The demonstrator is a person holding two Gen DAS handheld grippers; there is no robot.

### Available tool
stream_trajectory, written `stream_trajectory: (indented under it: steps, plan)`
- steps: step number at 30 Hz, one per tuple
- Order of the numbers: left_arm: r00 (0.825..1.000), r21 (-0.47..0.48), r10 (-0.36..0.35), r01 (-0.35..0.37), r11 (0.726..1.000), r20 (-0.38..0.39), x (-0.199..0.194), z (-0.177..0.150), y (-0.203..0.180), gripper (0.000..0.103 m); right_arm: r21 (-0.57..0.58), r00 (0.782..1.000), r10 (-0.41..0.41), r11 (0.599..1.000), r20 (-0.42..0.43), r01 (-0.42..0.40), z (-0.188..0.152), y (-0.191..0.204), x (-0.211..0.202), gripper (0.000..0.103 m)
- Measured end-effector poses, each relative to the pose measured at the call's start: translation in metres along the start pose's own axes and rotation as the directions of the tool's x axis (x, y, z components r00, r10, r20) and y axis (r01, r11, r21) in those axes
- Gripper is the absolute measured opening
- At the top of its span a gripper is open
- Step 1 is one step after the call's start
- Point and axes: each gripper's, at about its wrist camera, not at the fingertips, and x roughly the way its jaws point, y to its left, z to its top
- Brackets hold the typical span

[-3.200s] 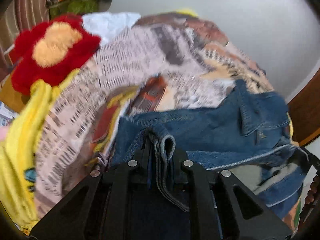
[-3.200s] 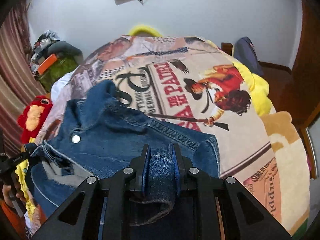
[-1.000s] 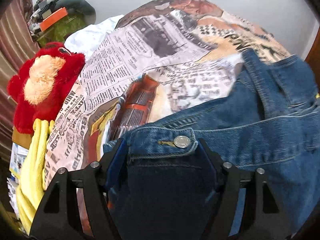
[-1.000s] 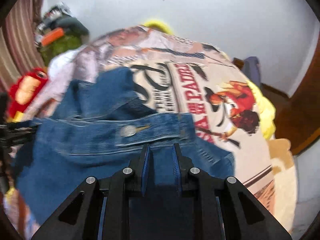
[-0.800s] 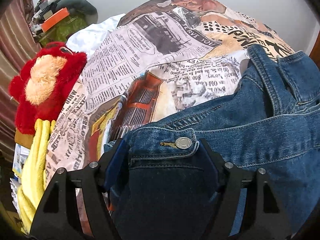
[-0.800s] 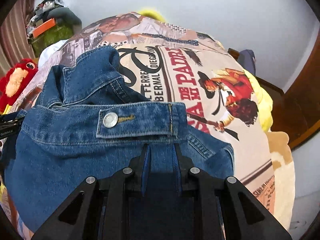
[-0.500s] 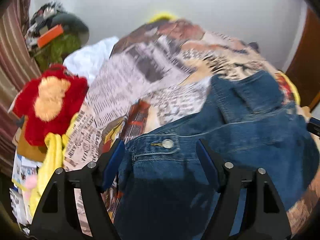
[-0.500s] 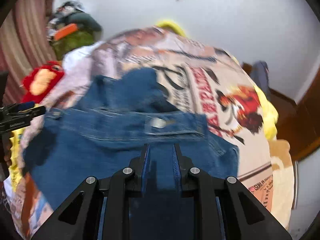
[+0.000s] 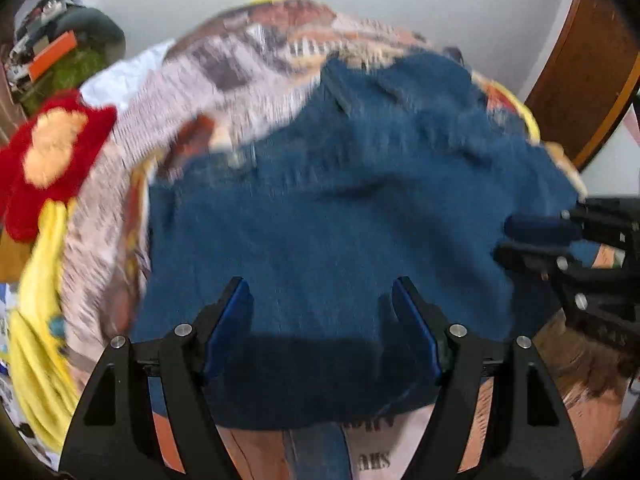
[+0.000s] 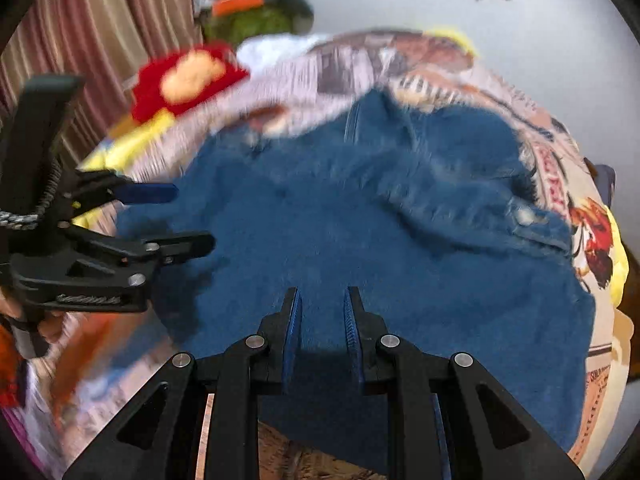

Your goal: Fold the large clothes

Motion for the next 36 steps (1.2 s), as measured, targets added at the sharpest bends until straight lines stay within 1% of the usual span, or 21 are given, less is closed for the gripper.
stream_trajectory:
  steps: [2,5,7,8,10,11,13,16,20,21,23,25,26,27,28,29,30,31,33,34,36]
  plan:
    - [1.0,-0.012,0.003,-0.003,1.0,-0.018,0.009,-0.012,0.002,0.074,0.006,1.0,-0.019,1.0,-0.023,0.019,-0.009,-0.006,0.012,0.017]
    - [1.0,-0.024,0.025,-0.024,0.999,0.008,0.013,-0.026,0.008,0.074,0.031,1.0,0.018,0.999,0.006,-0.018,-0.022,-0.021,0.01,0.018]
    - [0.997,-0.001,0.075,-0.075,0.997,0.021,0.01,-0.03,0.008,0.074,0.037,0.998,-0.06,0.998,-0.001,0.06,-0.029,-0.031,0.009,0.017]
    - [0.995,0.006,0.092,-0.092,0.996,0.027,0.009,-0.031,0.008,0.074,0.034,0.998,-0.062,0.998,0.004,0.061,-0.033,-0.036,0.008,0.017]
    - [0.993,0.003,0.11,-0.11,0.994,0.032,0.005,-0.036,0.01,0.074,0.053,0.999,-0.028,0.998,0.029,0.026,-0.042,-0.043,0.003,0.017]
    - [0.994,-0.002,0.108,-0.108,0.994,0.033,0.004,-0.037,0.012,0.075,0.052,0.998,-0.048,0.998,0.034,0.046,-0.045,-0.045,-0.001,0.017]
    - [0.994,-0.014,0.106,-0.105,0.994,0.034,0.001,-0.041,0.018,0.076,0.014,0.984,-0.172,0.985,0.034,0.172,-0.051,-0.046,-0.004,0.018]
    - [0.991,-0.025,0.127,-0.126,0.992,0.037,-0.004,-0.044,0.024,0.077,0.024,0.975,-0.218,0.976,0.035,0.217,-0.062,-0.063,-0.011,0.018]
    - [0.984,-0.041,0.176,-0.174,0.984,0.036,-0.009,-0.051,0.035,0.078,0.109,0.987,-0.152,0.983,0.044,0.146,-0.076,-0.094,-0.031,0.017]
    - [0.984,-0.055,0.174,-0.172,0.983,0.031,-0.01,-0.053,0.039,0.078,0.12,0.982,-0.183,0.977,0.041,0.177,-0.08,-0.099,-0.035,0.017]
    - [0.988,-0.085,0.151,-0.149,0.985,0.025,-0.013,-0.057,0.046,0.078,0.112,0.959,-0.28,0.955,0.036,0.275,-0.086,-0.106,-0.039,0.018]
    - [0.989,-0.098,0.148,-0.145,0.985,0.023,-0.016,-0.061,0.048,0.078,0.127,0.947,-0.319,0.942,0.035,0.312,-0.097,-0.116,-0.045,0.033]
    - [0.987,-0.103,0.157,-0.154,0.983,0.026,-0.018,-0.062,0.049,0.078,0.146,0.941,-0.335,0.934,0.036,0.327,-0.103,-0.122,-0.048,0.047]
    - [0.984,-0.105,0.178,-0.174,0.979,0.029,-0.021,-0.064,0.05,0.078,0.158,0.932,-0.362,0.922,0.029,0.353,-0.107,-0.127,-0.051,0.07]
    - [0.98,-0.106,0.197,-0.193,0.975,0.029,-0.022,-0.066,0.052,0.078,0.167,0.916,-0.402,0.904,0.016,0.394,-0.111,-0.132,-0.052,0.08]
    - [0.976,-0.11,0.216,-0.212,0.971,0.027,-0.023,-0.068,0.056,0.078,0.177,0.899,-0.438,0.885,0.009,0.43,-0.117,-0.138,-0.053,0.086]
    - [0.975,-0.125,0.224,-0.22,0.967,0.017,-0.024,-0.072,0.061,0.078,0.192,0.899,-0.438,0.882,0.003,0.43,-0.124,-0.146,-0.057,0.086]
    - [0.974,-0.142,0.225,-0.222,0.965,0.004,-0.024,-0.074,0.066,0.078,0.214,0.907,-0.422,0.885,-0.009,0.414,-0.13,-0.151,-0.059,0.086]
    - [0.972,-0.196,0.236,-0.235,0.952,-0.02,-0.026,-0.082,0.081,0.078,0.282,0.935,-0.354,0.895,-0.017,0.345,-0.141,-0.165,-0.067,0.086]
    - [0.97,-0.217,0.241,-0.24,0.946,-0.022,-0.029,-0.085,0.087,0.078,0.314,0.943,-0.333,0.893,-0.022,0.323,-0.145,-0.169,-0.071,0.086]
    - [0.967,-0.276,0.254,-0.249,0.928,-0.02,-0.039,-0.092,0.101,0.078,0.345,0.943,-0.332,0.881,-0.033,0.323,-0.15,-0.173,-0.08,0.086]
